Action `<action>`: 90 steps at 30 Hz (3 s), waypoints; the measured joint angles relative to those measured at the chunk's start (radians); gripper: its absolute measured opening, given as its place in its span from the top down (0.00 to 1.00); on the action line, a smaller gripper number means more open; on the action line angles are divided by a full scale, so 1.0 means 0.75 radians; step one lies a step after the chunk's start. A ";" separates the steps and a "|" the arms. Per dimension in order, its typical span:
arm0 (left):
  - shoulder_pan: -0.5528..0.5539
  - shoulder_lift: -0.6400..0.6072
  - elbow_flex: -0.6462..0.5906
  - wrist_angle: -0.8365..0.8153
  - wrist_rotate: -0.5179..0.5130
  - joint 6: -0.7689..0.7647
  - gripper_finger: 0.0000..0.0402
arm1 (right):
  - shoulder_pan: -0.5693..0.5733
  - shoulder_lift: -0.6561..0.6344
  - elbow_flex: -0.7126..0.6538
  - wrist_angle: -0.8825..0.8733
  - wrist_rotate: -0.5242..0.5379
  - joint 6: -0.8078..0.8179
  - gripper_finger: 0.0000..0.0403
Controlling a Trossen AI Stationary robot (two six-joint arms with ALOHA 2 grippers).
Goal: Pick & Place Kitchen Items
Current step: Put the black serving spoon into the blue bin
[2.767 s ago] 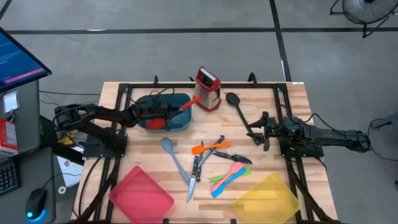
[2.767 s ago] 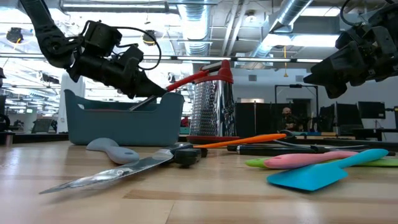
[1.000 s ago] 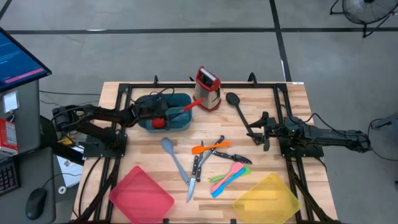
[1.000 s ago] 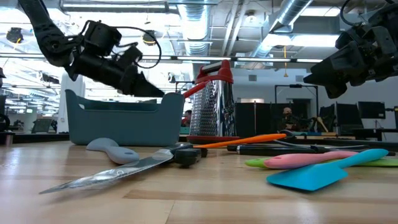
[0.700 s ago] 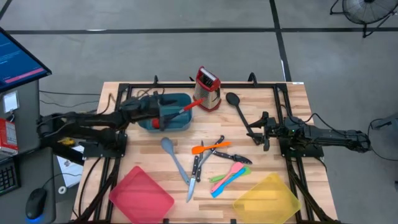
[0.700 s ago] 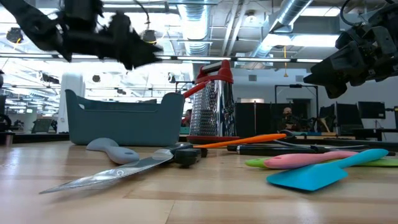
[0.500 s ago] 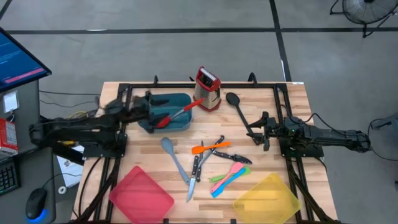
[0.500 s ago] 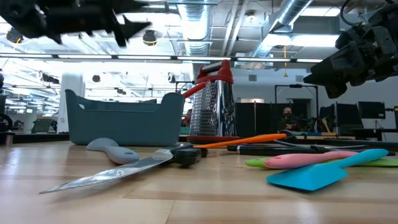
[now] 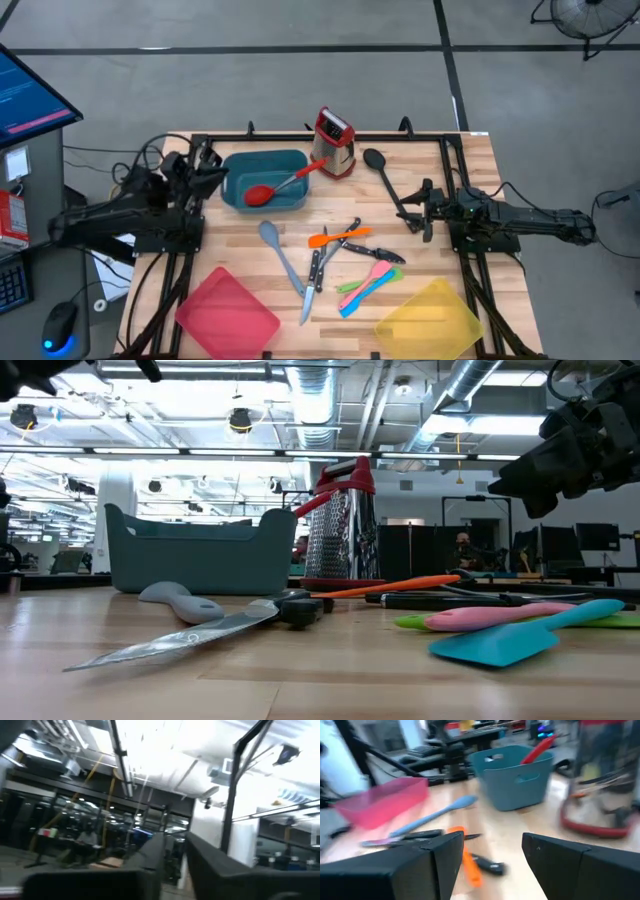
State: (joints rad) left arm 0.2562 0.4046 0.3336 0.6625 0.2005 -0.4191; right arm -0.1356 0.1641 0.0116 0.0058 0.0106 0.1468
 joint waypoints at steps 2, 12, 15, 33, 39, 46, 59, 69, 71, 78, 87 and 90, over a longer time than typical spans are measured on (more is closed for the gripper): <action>0.000 -0.012 0.000 0.006 0.014 -0.038 0.97 | -0.009 0.000 0.000 0.007 0.054 -0.070 0.47; 0.001 -0.095 0.000 -0.011 0.099 -0.139 1.00 | -0.064 0.000 -0.001 0.102 0.138 -0.001 0.47; 0.001 -0.149 0.000 -0.095 0.127 -0.147 1.00 | -0.066 -0.001 -0.001 0.193 0.151 0.348 0.47; -0.025 -0.295 -0.001 -0.925 -0.096 -0.042 1.00 | -0.068 0.000 -0.001 0.256 0.438 1.072 0.47; -0.144 -0.390 -0.001 -1.055 -0.287 0.003 1.00 | -0.067 0.000 0.025 0.438 0.456 0.964 0.47; -0.285 -0.405 -0.001 -1.195 -0.476 0.005 1.00 | -0.067 0.180 0.344 0.276 0.477 0.710 0.47; -0.447 -0.402 -0.001 -1.304 -0.645 0.005 1.00 | -0.079 1.091 1.177 -0.800 0.477 0.683 0.47; -0.488 -0.402 -0.001 -1.304 -0.645 -0.005 1.00 | -0.186 1.674 1.439 -1.142 0.470 0.729 0.47; -0.488 -0.402 -0.001 -1.304 -0.646 -0.005 1.00 | -0.218 1.755 1.455 -1.189 0.435 0.767 0.47; -0.487 -0.402 -0.001 -1.304 -0.647 0.001 1.00 | -0.259 1.946 1.456 -1.559 0.231 0.787 0.43; -0.487 -0.402 -0.001 -1.308 -0.647 0.004 1.00 | -0.136 1.903 1.298 -1.557 0.103 0.818 0.34; -0.487 -0.402 -0.001 -1.309 -0.647 0.005 1.00 | -0.122 1.834 1.169 -1.494 0.057 0.858 0.34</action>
State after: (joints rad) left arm -0.1092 0.1028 0.3332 -0.3194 -0.2844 -0.4152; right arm -0.2274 1.5396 0.8880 -1.1143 0.0537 0.7906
